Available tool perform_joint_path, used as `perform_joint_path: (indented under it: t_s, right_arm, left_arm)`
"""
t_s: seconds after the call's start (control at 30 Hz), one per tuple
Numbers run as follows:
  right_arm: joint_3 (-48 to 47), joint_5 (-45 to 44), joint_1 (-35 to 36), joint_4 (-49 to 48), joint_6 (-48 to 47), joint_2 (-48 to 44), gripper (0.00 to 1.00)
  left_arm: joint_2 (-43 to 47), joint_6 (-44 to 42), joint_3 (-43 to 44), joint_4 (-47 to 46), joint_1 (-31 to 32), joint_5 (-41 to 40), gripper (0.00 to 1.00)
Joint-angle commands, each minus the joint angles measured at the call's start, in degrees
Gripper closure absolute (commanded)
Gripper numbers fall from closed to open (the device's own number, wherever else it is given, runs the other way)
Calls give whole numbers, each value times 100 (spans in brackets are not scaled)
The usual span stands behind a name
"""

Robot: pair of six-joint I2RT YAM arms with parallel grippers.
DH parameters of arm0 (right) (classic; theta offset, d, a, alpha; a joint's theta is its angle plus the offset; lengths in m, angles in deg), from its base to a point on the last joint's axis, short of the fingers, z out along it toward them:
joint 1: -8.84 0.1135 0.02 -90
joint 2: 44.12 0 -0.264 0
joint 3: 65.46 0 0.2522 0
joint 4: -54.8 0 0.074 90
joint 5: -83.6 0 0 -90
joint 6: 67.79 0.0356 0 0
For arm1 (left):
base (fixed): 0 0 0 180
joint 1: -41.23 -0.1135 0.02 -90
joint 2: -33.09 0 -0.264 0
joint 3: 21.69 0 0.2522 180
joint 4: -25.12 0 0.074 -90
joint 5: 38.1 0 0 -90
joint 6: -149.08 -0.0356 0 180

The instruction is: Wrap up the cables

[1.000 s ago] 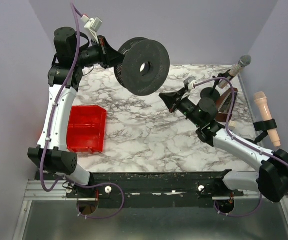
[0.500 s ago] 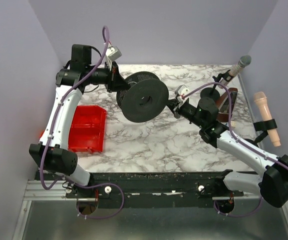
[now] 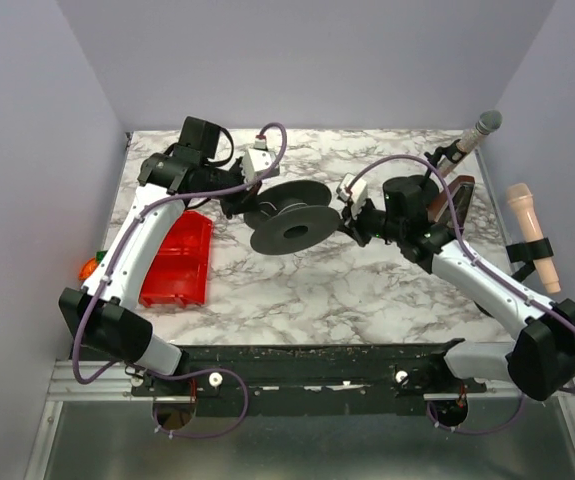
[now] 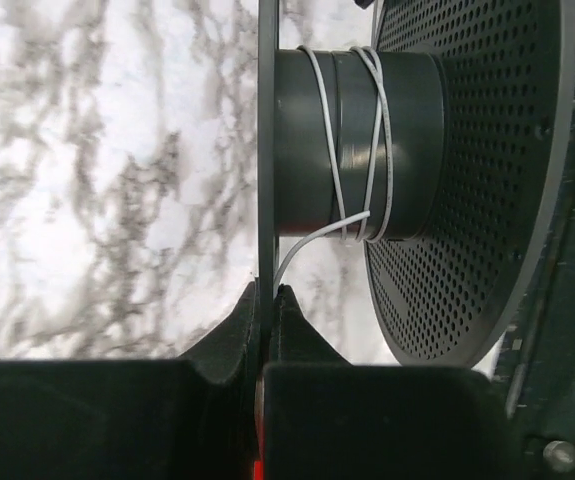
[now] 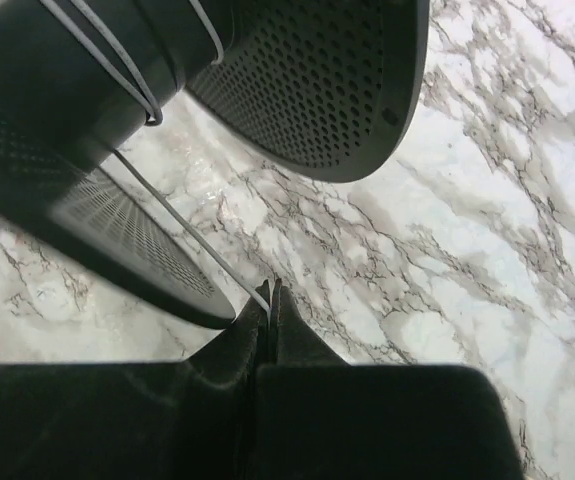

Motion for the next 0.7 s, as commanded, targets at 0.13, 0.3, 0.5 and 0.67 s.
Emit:
perform_joint_path:
  t_s: [0.13, 0.3, 0.5, 0.67]
  right_arm:
    - [-1264, -113, 17, 314, 1459, 1018, 99]
    - [-1888, -316, 17, 630, 2445, 1668, 99]
    - [-2470, -352, 8, 1317, 2710, 2416, 99]
    - [-2321, 131, -193, 931, 3009, 2645, 99]
  left_arm:
    - [219, -1308, 94, -553, 967, -1992, 100]
    - [158, -1782, -318, -948, 1328, -2773, 100]
    - [70, -2082, -433, -1327, 1443, -3180, 100]
    - [17, -2231, -512, -1511, 1399, -3048, 100]
